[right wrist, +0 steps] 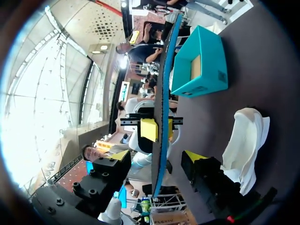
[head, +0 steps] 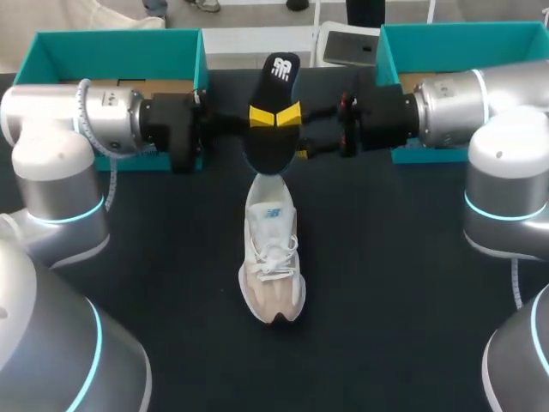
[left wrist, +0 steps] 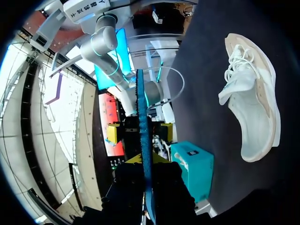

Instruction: Take the shoe out of the shoebox, open the shoe tongue, remove and reinsert the insole, then place the shoe into the shoebox

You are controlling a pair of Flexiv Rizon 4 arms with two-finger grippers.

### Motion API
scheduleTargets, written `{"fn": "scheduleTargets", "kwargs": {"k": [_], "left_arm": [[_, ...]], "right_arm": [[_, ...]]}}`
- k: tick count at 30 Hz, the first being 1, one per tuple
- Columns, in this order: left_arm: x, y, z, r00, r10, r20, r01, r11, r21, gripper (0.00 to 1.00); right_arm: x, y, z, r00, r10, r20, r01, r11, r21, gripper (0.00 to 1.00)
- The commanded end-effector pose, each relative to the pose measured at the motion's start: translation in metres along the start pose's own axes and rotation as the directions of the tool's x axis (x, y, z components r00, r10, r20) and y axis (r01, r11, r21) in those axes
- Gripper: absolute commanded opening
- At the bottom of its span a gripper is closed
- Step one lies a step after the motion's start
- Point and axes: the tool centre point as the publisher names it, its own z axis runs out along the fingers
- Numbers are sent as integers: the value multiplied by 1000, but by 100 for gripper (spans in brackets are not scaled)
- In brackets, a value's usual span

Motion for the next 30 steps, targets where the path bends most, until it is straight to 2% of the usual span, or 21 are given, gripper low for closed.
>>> {"fn": "scheduleTargets", "kwargs": {"k": [1, 3, 21, 30], "left_arm": [[2, 1, 5, 1000, -1, 5, 1, 1000, 7, 0], [2, 1, 6, 1000, -2, 6, 2, 1000, 9, 0], [3, 4, 16, 999, -23, 32, 24, 1000, -12, 0], [4, 4, 17, 999, -29, 40, 29, 1000, -12, 0]], "right_arm": [[-6, 4, 9, 1000, 0, -14, 0, 1000, 7, 49], [-7, 4, 10, 1000, 1, -17, 0, 1000, 7, 45], [-12, 4, 12, 999, -1, -38, 2, 1000, 16, 42], [-13, 5, 11, 999, 3, -38, -2, 1000, 16, 35]]}}
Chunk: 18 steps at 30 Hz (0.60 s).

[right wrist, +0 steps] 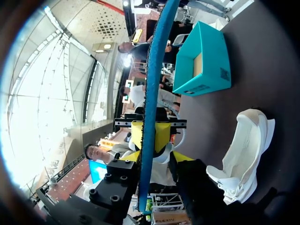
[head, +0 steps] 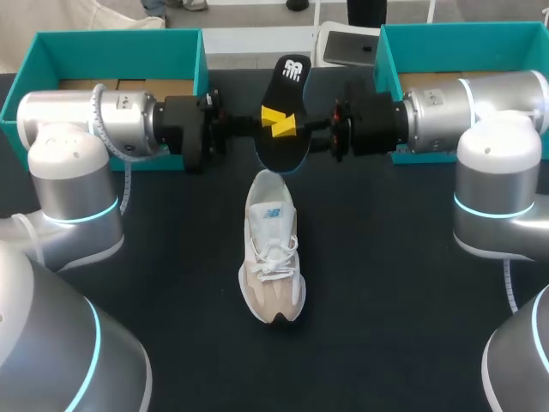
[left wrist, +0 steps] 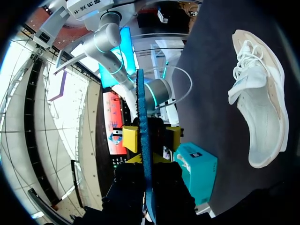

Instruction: Take the shoe out of the shoebox, open the shoe tongue, remove and reinsert the insole, then place the shoe into the shoebox

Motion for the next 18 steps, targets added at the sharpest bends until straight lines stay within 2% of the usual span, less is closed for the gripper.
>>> {"fn": "scheduleTargets", "kwargs": {"k": [1, 9, 12, 18], "left_arm": [[2, 0, 2, 1000, 0, 4, 0, 1000, -4, 0], [2, -1, 1, 1000, -10, 8, 10, 1000, 1, 0], [3, -2, 2, 1000, -15, 10, 15, 1000, 2, 0], [4, -1, 2, 1000, -22, 9, 22, 1000, 0, 0]], "right_arm": [[0, 1, 2, 1000, 3, 2, -3, 1000, 0, 34], [-2, 4, 2, 1000, 3, -1, -3, 1000, 1, 24], [-3, 5, 2, 1000, 4, -1, -4, 1000, 3, 0], [-3, 7, 3, 1000, 5, -2, -5, 1000, 9, 0]]}}
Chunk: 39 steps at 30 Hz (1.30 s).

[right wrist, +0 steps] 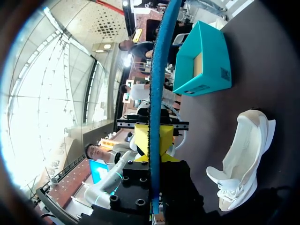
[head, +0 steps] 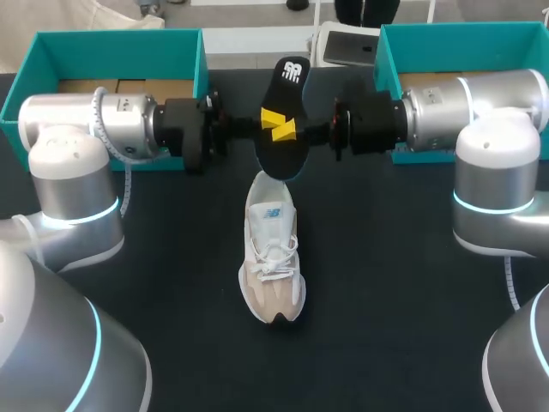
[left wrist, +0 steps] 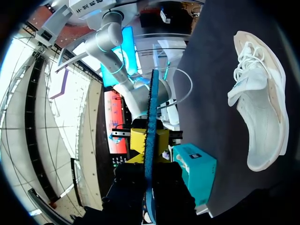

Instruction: Take the shoe out of the shoebox, open the shoe tongue, remove and reinsert the insole, then place the shoe into the shoebox

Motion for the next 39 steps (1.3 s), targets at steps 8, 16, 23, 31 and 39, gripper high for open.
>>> {"fn": "scheduleTargets", "kwargs": {"k": [8, 16, 23, 31, 39], "left_arm": [[-1, 2, 0, 1000, -10, 0, 10, 1000, -5, 100], [-8, 8, -15, 994, -113, 10, 113, 992, -47, 100], [-19, 7, -44, 965, -258, -45, 254, 965, -67, 100], [-20, 12, -80, 887, -457, -56, 444, 881, -165, 100], [-5, 16, -94, 826, -555, -97, 524, 821, -226, 100]], "right_arm": [[-3, 5, 2, 1000, 3, 2, -3, 1000, 8, 0], [-2, 4, -1, 1000, -17, 16, 17, 1000, -4, 0], [-4, 6, -10, 996, -72, 47, 73, 997, -17, 0], [-12, 4, -16, 987, -149, 66, 153, 987, -54, 0], [-15, 6, -14, 938, -333, 95, 339, 939, -56, 0]]}}
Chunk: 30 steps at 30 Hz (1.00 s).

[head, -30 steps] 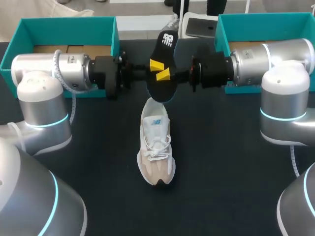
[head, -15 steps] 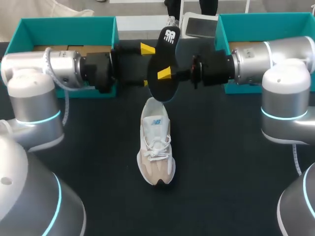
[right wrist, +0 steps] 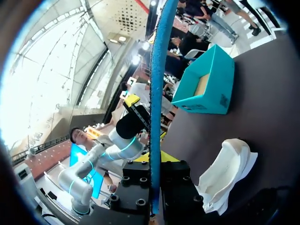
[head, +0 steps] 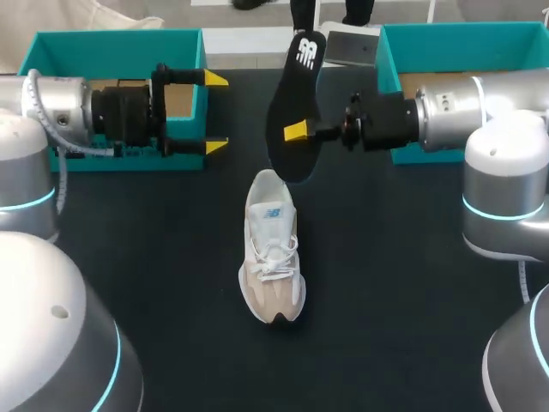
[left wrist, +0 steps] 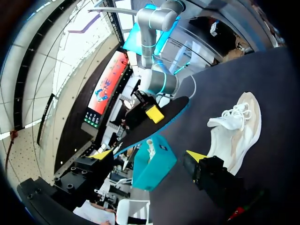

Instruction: Take the shoe out of the shoebox, open the shoe tongue, remove and reinsert the insole, then place the shoe into the shoebox

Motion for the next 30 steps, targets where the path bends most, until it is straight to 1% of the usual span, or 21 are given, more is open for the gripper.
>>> {"fn": "scheduleTargets", "kwargs": {"k": [1, 2, 5, 7, 10, 14, 15, 16, 18, 20, 28, 30], "left_arm": [[-3, -4, -3, 1000, 0, -11, 0, 1000, -4, 100], [-3, -4, -3, 1000, 0, -11, 0, 1000, -4, 100], [-3, -4, -3, 1000, 0, -11, 0, 1000, -4, 100], [-3, -4, -3, 1000, 0, -11, 0, 1000, -4, 100], [-3, -4, -3, 1000, 0, -11, 0, 1000, -4, 100], [-3, -4, -3, 1000, 0, -11, 0, 1000, -4, 100], [-2, -4, -4, 998, -41, -53, 38, 998, -48, 100], [2, -2, -5, 993, -46, -105, 41, 998, -54, 100], [6, -2, -8, 988, -71, -139, 59, 994, -90, 100], [13, -1, -14, 973, -131, -188, 112, 988, -111, 100], [36, 6, -23, 910, -339, -241, 300, 936, -183, 100], [42, 7, -25, 891, -383, -243, 346, 920, -183, 100]], "right_arm": [[2, -3, 5, 998, -59, 6, 60, 998, -14, 0], [3, -2, 6, 996, -89, 9, 90, 996, -23, 0], [5, 0, 9, 991, -134, 21, 134, 991, -12, 0], [8, 3, 11, 979, -204, 22, 204, 979, 3, 0], [11, 4, 11, 976, -211, 55, 211, 977, 15, 0], [11, 4, 11, 976, -211, 55, 211, 977, 15, 0], [11, 4, 11, 976, -211, 55, 211, 977, 15, 0], [11, 4, 11, 976, -211, 55, 211, 977, 15, 0], [11, 4, 11, 976, -211, 55, 211, 977, 15, 0], [11, 4, 11, 976, -211, 55, 211, 977, 15, 0], [11, 4, 11, 976, -211, 55, 211, 977, 15, 0], [5, 6, 12, 973, -213, 85, 211, 977, 38, 0]]}}
